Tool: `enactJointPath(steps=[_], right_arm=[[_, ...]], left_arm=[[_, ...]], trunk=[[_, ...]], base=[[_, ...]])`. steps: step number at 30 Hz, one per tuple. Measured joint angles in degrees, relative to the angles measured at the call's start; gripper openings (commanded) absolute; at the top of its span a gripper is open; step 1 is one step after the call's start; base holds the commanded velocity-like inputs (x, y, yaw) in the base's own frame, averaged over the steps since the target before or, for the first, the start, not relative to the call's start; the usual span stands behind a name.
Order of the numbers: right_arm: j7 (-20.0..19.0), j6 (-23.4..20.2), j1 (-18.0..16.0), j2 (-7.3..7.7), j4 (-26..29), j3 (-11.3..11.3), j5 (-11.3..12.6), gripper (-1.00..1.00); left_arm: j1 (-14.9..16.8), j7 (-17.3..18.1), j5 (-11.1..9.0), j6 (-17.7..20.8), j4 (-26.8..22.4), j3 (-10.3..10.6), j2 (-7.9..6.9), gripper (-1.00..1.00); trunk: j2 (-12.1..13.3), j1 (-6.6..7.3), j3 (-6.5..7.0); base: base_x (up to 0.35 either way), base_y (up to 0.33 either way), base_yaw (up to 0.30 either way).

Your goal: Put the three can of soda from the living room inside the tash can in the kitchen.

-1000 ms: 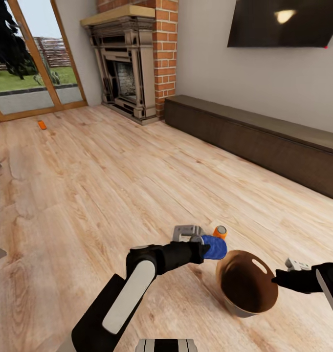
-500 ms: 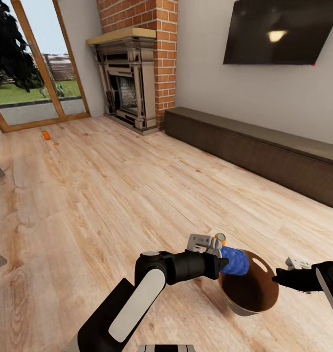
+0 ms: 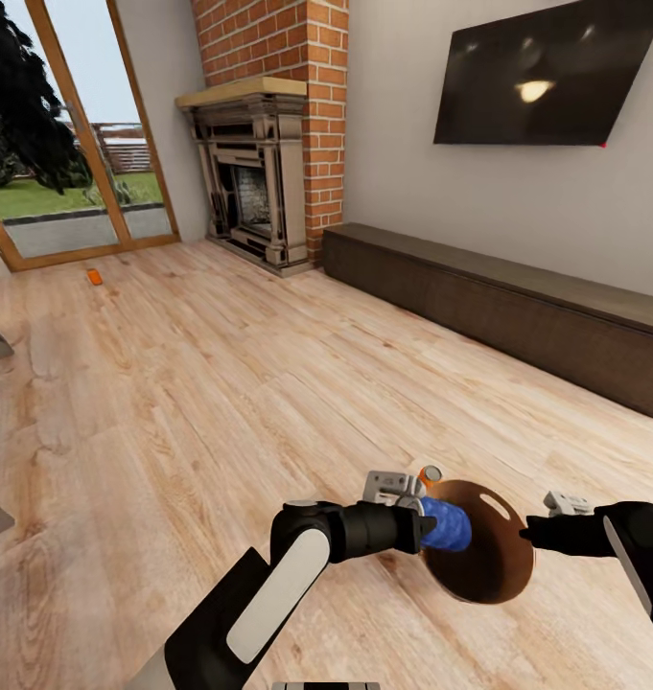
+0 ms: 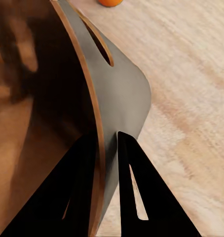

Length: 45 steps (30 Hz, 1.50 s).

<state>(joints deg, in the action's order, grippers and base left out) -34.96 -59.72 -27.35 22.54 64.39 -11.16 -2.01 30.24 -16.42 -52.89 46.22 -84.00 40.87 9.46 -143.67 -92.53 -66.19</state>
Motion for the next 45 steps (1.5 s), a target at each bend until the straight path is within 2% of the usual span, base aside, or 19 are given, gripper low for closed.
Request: enactJointPath(steps=[3, 4, 6, 9, 14, 19, 20, 22, 28, 31, 33, 35, 37, 38, 39, 41, 42, 43, 45], right_arm=[[-0.1, -0.1, 0.9, -0.67, 0.0, 3.7, 0.6, -1.0], [-0.1, -0.3, 1.1, -0.9, -0.3, 4.0, 1.0, -1.0], [0.0, 0.1, 1.4, -1.71, 0.1, 4.4, 0.3, -1.0], [0.0, 0.0, 1.7, -2.18, 0.1, 4.7, 0.6, -1.0], [0.1, 0.1, 1.8, -2.37, 0.1, 4.8, 0.0, -1.0], [0.0, 0.0, 1.9, -2.41, 0.1, 4.8, 0.4, -1.0], [0.1, 0.0, 1.9, -2.41, 0.1, 4.8, 0.4, -1.0], [0.1, 0.1, 1.9, -2.38, 0.1, 4.8, 0.2, -1.0], [0.0, 0.1, 1.9, -2.33, 0.1, 4.7, 0.3, -1.0], [0.0, 0.0, 1.9, -2.33, 0.1, 4.6, 0.6, -1.0], [0.1, 0.2, 1.8, -2.32, 0.1, 4.6, -0.1, -1.0], [0.1, 0.3, 1.8, -2.32, 0.1, 4.4, -0.3, -1.0], [0.0, 0.1, 1.8, -2.32, 0.1, 4.4, 0.6, -1.0], [0.0, -0.1, 1.8, -2.3, 0.1, 4.3, 1.0, -1.0], [-0.1, -0.2, 1.5, -1.84, 0.1, 4.1, 1.9, -1.0], [0.0, -0.1, 1.2, -1.39, 0.1, 3.9, 1.5, -1.0], [0.1, -0.1, 1.1, -1.13, 0.1, 3.8, 1.0, -1.0], [0.2, 0.2, 1.0, -1.01, 0.1, 3.7, 0.0, -1.0], [0.2, 0.3, 0.9, -0.35, 0.1, 3.7, -0.6, -1.0]], left_arm=[[0.0, 0.1, 0.0, -0.9, 0.1, 0.0, -0.1, -1.0], [0.0, 0.1, 0.0, -0.9, 0.1, 0.0, -0.11, -1.0], [0.0, 0.1, 0.0, -1.0, 0.1, 0.1, -0.13, -1.0], [0.0, 0.1, 0.1, -1.0, 1.8, 0.2, -0.03, -1.0], [0.0, 0.2, -0.1, -0.8, 6.4, 0.7, 0.07, -1.0], [0.0, -0.1, 0.0, -0.7, 11.5, 1.3, 0.09, -1.0], [0.0, -0.2, 0.0, -0.8, 12.5, 1.7, 0.1, 1.0], [0.0, -0.1, 0.0, -0.9, 14.0, 2.2, 0.1, 1.0], [0.0, 0.0, -0.1, -1.0, 14.3, 2.4, 0.04, 1.0], [-0.1, 0.3, -0.1, -1.4, 12.9, 2.3, -0.23, 1.0], [-0.3, 0.3, 0.0, -2.3, 10.9, 2.1, -0.5, 1.0], [-1.9, 0.4, 0.0, -5.0, 5.7, 1.8, -2.15, 1.0], [-3.1, 0.4, 0.1, -7.0, 2.5, 1.6, -3.54, 1.0], [-3.8, 0.4, 0.1, -8.3, 1.1, 0.9, -4.42, 1.0], [-5.8, 0.5, 0.2, -11.1, -0.6, -2.6, -6.08, 1.0], [-8.0, 0.6, -0.1, -12.8, -1.4, -7.5, -7.12, 1.0], [-9.9, 0.5, 0.1, -13.6, -1.3, -12.4, -7.59, 1.0], [-10.5, 0.4, 0.0, -13.8, -1.2, -14.1, -7.71, 1.0], [-11.0, 0.1, 0.1, -14.0, -0.9, -15.6, -7.83, 1.0]], trunk=[[0.0, 0.0, 0.0], [0.0, 0.0, 0.0], [0.0, 0.0, 0.01], [0.0, 0.0, 0.0], [0.0, 0.0, 0.01], [0.0, 0.0, 0.0], [0.0, 0.0, 0.0], [0.0, 0.0, 0.01], [0.0, 0.0, 0.01], [0.0, 0.01, 0.01], [0.0, 0.01, 0.01], [0.0, 0.01, 0.01], [0.0, 0.01, 0.01], [0.0, 0.01, 0.01], [0.0, 0.0, 0.0], [0.0, 0.01, 0.01], [0.0, 0.0, 0.0], [0.0, 0.0, 0.01], [0.0, 0.01, 0.01]], base=[[0.0, 0.0, 0.0], [0.0, 0.0, 0.0], [0.0, 0.0, 0.0], [0.0, 0.0, 0.0], [0.0, 0.0, 0.0], [0.0, 0.0, 0.0], [0.0, 0.0, 0.0], [0.0, 0.0, 0.0], [0.0, 0.0, 0.0], [0.0, 0.0, 0.0], [0.0, 0.0, 0.0], [0.0, 0.0, 0.0], [0.0, 0.0, 0.0], [0.0, 0.0, -0.098], [0.0, 0.0, -0.167], [0.04, 0.0, -0.24], [0.171, 0.0, -0.276], [0.233, 0.0, -0.283], [0.271, 0.0, -0.287]])
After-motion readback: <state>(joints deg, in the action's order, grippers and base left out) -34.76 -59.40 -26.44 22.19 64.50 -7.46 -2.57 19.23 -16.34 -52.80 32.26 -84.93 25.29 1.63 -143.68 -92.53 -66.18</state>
